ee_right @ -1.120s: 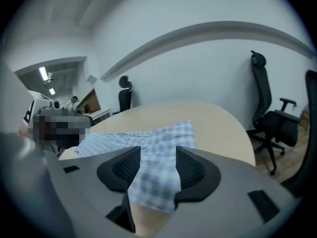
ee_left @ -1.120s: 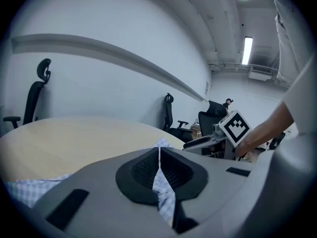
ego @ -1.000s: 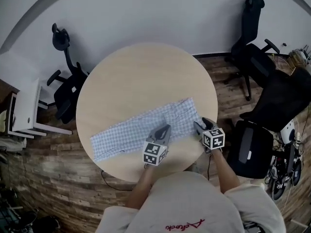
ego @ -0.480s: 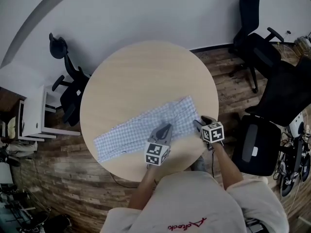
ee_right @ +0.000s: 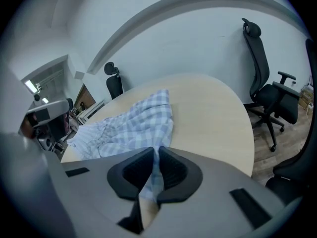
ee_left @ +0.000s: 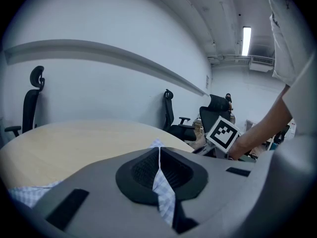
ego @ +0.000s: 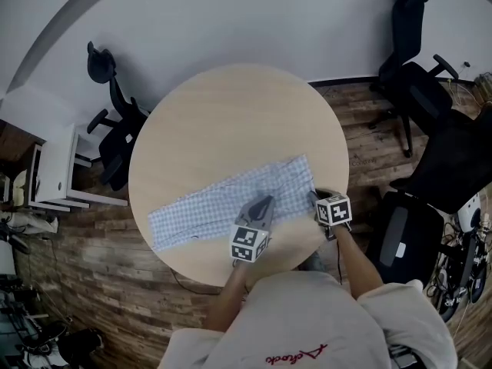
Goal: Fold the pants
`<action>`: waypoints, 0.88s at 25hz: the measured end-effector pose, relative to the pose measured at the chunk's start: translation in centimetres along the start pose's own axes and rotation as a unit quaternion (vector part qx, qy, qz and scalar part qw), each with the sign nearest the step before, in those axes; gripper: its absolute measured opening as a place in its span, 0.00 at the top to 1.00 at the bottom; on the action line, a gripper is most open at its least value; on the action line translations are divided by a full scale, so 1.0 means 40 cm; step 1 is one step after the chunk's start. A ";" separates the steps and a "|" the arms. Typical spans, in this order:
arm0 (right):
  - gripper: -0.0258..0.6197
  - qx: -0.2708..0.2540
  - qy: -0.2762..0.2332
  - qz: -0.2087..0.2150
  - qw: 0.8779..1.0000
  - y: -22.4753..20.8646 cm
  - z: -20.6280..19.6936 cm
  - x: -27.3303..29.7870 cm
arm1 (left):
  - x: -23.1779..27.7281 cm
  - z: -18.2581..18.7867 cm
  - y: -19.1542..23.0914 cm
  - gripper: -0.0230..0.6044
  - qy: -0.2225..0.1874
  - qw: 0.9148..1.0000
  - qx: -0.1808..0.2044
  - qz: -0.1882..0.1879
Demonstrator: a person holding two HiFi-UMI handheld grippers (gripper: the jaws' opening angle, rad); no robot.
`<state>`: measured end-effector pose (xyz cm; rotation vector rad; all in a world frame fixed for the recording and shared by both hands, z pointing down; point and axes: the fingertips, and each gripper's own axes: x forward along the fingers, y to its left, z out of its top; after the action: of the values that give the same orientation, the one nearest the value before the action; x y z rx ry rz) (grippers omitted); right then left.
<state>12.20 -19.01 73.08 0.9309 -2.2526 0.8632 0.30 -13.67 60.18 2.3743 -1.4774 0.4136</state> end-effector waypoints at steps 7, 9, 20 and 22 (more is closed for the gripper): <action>0.88 0.030 -0.042 -0.020 0.998 -0.082 0.039 -0.049 | 0.053 0.017 -0.015 0.90 0.005 1.000 0.010 -0.012; 0.88 0.038 -0.055 -0.035 0.997 -0.135 0.053 -0.076 | 0.082 0.022 -0.034 0.90 0.009 1.000 0.013 -0.024; 0.88 0.060 -0.091 -0.085 0.990 -0.341 0.062 -0.201 | 0.173 0.028 -0.100 0.90 0.023 0.998 0.022 -0.046; 0.88 0.059 -0.099 -0.085 0.990 -0.332 0.076 -0.208 | 0.166 0.035 -0.097 0.90 0.018 0.999 0.020 -0.043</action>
<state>26.60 -25.22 70.05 1.2947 -2.2639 0.8666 6.75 -18.00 61.16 2.4378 -1.3572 0.4654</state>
